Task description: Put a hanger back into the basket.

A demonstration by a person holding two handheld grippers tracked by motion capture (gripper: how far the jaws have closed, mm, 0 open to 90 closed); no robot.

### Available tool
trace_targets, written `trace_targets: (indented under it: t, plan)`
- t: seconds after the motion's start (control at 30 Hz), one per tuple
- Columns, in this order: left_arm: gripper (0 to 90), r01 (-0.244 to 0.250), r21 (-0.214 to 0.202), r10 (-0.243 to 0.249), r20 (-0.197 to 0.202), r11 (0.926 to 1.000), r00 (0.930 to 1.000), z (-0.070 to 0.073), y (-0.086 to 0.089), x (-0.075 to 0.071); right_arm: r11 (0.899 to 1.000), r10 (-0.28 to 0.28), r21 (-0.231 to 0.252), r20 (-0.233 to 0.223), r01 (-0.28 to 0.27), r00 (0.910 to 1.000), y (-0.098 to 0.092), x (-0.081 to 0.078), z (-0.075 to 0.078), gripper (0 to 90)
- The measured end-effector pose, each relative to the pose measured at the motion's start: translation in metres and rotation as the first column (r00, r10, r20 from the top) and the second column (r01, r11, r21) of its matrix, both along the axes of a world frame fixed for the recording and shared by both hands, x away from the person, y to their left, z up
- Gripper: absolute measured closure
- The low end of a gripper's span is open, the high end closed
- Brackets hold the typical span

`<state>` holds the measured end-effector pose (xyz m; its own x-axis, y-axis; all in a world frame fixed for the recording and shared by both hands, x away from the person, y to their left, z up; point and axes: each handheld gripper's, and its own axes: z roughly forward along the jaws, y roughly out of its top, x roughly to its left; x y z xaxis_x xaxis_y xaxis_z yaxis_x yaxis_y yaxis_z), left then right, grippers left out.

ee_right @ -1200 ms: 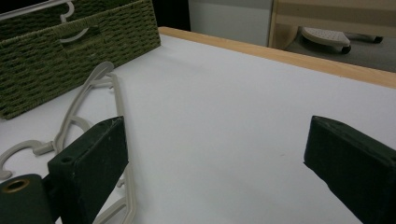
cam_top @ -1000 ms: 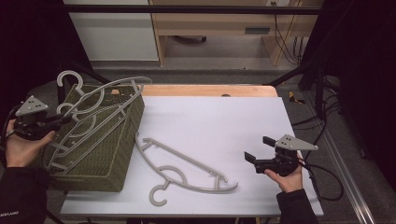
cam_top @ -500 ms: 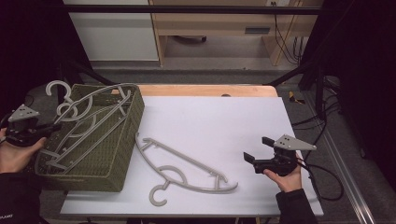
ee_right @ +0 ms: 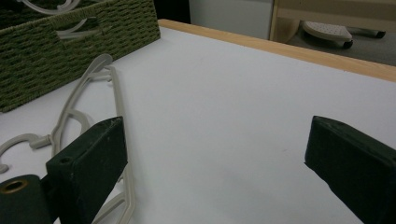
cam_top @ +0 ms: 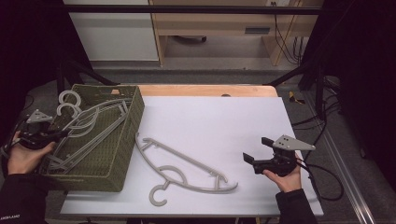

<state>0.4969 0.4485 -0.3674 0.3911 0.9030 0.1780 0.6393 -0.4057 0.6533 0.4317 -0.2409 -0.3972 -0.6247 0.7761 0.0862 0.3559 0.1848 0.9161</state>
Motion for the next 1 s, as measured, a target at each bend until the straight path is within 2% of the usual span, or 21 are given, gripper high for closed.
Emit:
trace_targets:
  t: [0.03,0.07,0.13,0.2,0.3,0.43,0.6,0.77,0.9,1.0]
  plan:
    - [81.3,-0.003,0.016,0.003,-0.012,0.9999,0.9999,-0.002,-0.002,0.001,1.0,0.0,0.003,-0.001,0.0,1.0,0.0,0.0,0.0,6.0]
    - [81.2,-0.015,0.013,0.015,-0.032,0.9998,0.9994,-0.004,-0.004,0.003,1.0,0.0,0.003,-0.001,0.0,1.0,0.0,0.0,0.0,6.0]
    - [80.9,-0.031,0.028,0.032,-0.034,0.9991,0.9989,-0.006,-0.004,0.003,1.0,0.001,0.001,-0.001,-0.001,1.0,0.0,0.0,0.0,5.9]
    - [79.6,-0.051,0.023,0.052,-0.034,0.9984,0.998,-0.006,-0.004,0.003,1.0,0.002,0.001,-0.002,-0.002,1.0,0.0,0.0,0.0,5.9]
    - [75.8,-0.08,0.029,0.081,-0.019,0.9964,0.9966,-0.003,-0.002,0.0,1.0,0.005,0.0,-0.002,-0.005,1.0,0.0,0.0,0.0,5.8]
    - [72.2,-0.08,-0.018,0.08,0.029,0.9966,0.9963,0.006,0.001,-0.008,1.0,0.003,0.002,0.004,-0.003,1.0,-0.001,-0.001,0.001,5.8]
    - [66.4,-0.041,-0.056,0.047,0.098,0.9976,0.9941,0.017,-0.011,-0.019,1.0,0.006,0.002,0.005,-0.006,1.0,0.0,-0.002,0.003,5.9]
    - [57.9,0.017,-0.109,0.001,0.164,0.9939,0.9865,0.025,-0.034,-0.028,1.0,0.008,0.002,0.006,-0.008,0.9999,0.001,-0.002,0.004,6.1]
    - [47.6,0.089,-0.152,-0.055,0.214,0.9843,0.9753,0.031,-0.057,-0.035,1.0,0.018,-0.005,0.005,-0.018,0.9998,0.002,-0.003,0.004,6.3]
    - [39.4,0.151,-0.194,-0.097,0.264,0.9692,0.9596,0.034,-0.076,-0.039,1.0,0.023,-0.007,0.003,-0.023,0.9997,0.005,-0.003,0.005,6.4]
